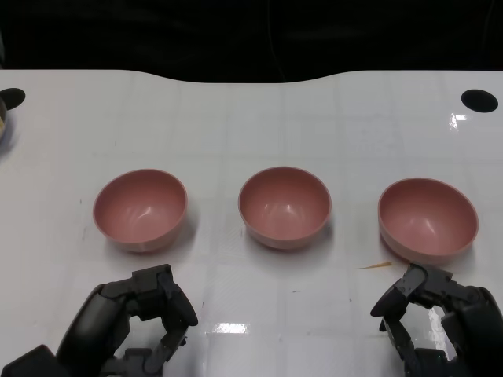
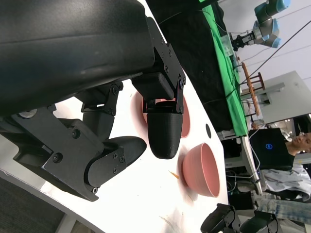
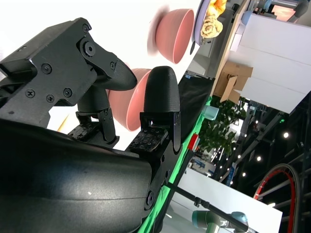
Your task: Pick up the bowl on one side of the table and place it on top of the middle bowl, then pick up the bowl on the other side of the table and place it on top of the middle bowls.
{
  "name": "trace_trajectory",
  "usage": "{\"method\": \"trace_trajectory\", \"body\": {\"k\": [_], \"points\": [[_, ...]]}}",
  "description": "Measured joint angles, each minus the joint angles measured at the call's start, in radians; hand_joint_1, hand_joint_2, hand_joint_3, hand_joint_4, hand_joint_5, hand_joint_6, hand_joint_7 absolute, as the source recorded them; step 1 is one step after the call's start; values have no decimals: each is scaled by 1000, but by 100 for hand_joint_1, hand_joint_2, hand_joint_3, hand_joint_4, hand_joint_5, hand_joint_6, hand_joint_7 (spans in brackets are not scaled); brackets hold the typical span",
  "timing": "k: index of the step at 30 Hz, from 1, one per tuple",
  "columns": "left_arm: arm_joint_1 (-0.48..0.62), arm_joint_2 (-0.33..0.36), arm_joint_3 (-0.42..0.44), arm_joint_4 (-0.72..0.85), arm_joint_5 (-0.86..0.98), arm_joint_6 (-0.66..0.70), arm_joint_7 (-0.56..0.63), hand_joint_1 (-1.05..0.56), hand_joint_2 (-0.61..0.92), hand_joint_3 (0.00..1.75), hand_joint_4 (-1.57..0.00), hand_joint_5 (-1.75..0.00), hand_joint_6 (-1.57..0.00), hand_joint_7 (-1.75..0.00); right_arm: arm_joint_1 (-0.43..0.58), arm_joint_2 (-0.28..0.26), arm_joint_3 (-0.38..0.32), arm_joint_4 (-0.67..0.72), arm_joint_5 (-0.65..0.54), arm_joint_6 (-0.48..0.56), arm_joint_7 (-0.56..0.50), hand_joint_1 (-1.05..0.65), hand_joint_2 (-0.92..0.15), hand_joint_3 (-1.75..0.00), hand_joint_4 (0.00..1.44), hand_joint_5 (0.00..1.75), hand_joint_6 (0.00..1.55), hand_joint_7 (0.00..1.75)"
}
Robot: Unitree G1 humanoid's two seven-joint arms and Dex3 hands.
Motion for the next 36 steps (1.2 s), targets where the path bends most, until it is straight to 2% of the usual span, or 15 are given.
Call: {"method": "trace_trajectory", "body": {"k": [2,5,7,8,10,11,13,16,20,21,24,27,36], "points": [[0,0,0,3,0,-3,0,-10,46,116,-70,-160,-74,-136,0,0,0,0,1,-1,0,-8,-40,-120,72,151,74,131],[0,0,2,13,6,-25,0,-13,48,110,-69,-151,-74,-128,2,0,0,0,0,-2,0,-10,-41,-118,72,150,74,131],[0,0,5,19,7,-32,0,-13,53,101,-72,-140,-79,-110,7,1,1,-1,-1,-1,-1,-10,-42,-117,72,150,74,131],[0,-1,8,20,6,-32,1,-15,59,89,-75,-129,-83,-95,9,1,1,-3,-1,-1,-1,-10,-42,-116,72,150,74,130],[0,-3,15,20,6,-31,11,-17,66,75,-78,-118,-86,-77,13,2,1,-6,-1,-1,-1,-10,-43,-114,72,150,74,129],[0,-6,19,20,6,-29,14,-16,69,67,-75,-113,-85,-62,14,2,2,-7,-1,0,-1,-11,-43,-114,71,150,74,128],[0,-11,24,20,-1,-28,19,-16,75,54,-70,-109,-82,-44,16,2,2,-11,-2,2,-1,-11,-43,-115,71,150,74,128],[-3,-16,30,20,-3,-28,29,-15,80,46,-64,-105,-76,-32,20,4,5,-23,-3,7,-1,-10,-43,-116,71,151,74,129],[-11,-14,34,20,59,-56,81,-24,91,21,-63,-84,-71,-10,25,9,8,-41,-3,14,-1,-11,-43,-118,70,152,73,130],[-13,-10,34,19,87,-63,99,-25,92,19,-63,-81,-71,-9,25,10,8,-42,-3,17,-1,-11,-43,-118,70,152,72,131],[-14,12,39,-12,202,-69,173,-35,92,13,-60,-61,-64,-2,27,11,8,-43,-3,25,-1,-11,-42,-119,70,153,72,131],[-18,41,50,-74,328,-55,260,-39,92,11,-57,-54,-60,0,27,12,8,-43,6,27,1,-11,-41,-119,70,153,72,132],[-30,63,25,-311,710,238,486,-44,92,3,-48,-36,-45,0,21,13,8,-41,11,30,3,-11,-41,-122,69,154,72,131]]}}
